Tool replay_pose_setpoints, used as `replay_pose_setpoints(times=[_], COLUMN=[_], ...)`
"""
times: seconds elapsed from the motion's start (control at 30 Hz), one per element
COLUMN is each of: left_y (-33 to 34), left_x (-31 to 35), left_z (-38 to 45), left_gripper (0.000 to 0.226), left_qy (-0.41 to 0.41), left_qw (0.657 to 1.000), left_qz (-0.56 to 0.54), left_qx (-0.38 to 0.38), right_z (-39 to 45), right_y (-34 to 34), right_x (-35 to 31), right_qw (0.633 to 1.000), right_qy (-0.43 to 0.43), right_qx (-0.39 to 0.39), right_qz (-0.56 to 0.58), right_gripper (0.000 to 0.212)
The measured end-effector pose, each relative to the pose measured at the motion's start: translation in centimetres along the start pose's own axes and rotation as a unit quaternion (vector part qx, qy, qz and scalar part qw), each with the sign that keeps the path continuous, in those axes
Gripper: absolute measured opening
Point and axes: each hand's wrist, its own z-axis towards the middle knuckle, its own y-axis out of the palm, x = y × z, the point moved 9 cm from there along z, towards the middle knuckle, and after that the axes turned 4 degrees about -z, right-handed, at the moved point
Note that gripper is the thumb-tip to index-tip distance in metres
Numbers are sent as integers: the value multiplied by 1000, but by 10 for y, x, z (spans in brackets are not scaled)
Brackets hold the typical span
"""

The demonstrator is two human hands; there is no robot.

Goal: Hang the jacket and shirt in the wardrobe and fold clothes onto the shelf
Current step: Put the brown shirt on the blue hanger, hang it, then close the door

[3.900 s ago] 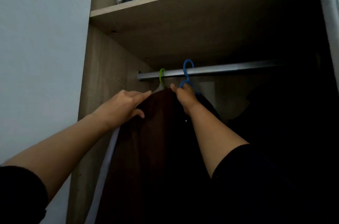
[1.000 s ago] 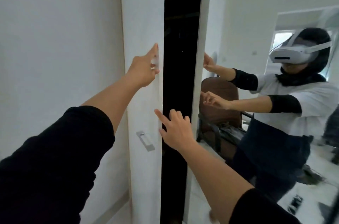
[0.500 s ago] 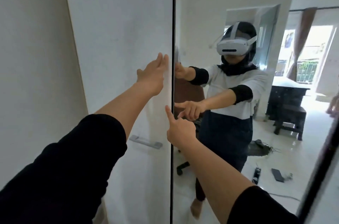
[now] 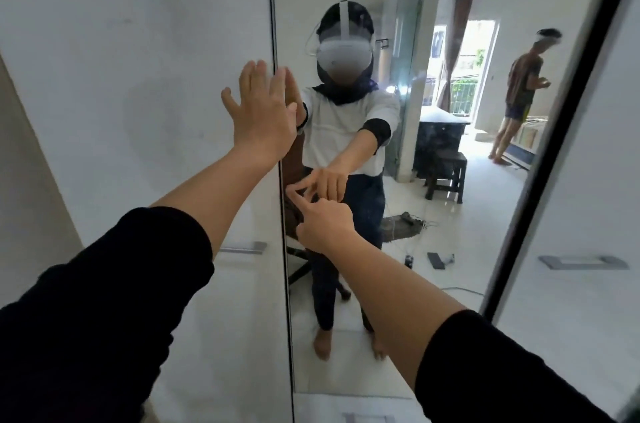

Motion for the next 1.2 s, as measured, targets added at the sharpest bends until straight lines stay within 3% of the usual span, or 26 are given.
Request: replay_pose_setpoints(times=[0.2,0.47,0.7,0.9,1.1,1.2], left_y=[34,94,142,161,156,143], left_x=[139,328,393,386,386,389], left_z=[-18,-59,-94,-108,-127,-140], left_gripper=[58,76,94,101,104,104], left_qy=[224,312,257,183,166,196], left_qw=[971,924,925,946,951,943], left_qz=[-85,-163,-172,-179,-161,-183], left_qx=[-23,-151,-221,-197,-207,-196], right_z=[-67,-181,-221,-231,-239,-260], right_y=[18,11,49,87,79,72], right_x=[117,291,354,365,362,357], right_qw=[994,960,965,974,974,975], right_qy=[81,252,257,212,211,210], right_qx=[34,51,1,-79,-76,-67], right_qz=[-58,-111,-57,-14,5,4], right_gripper=[63,46,62,76,83,85])
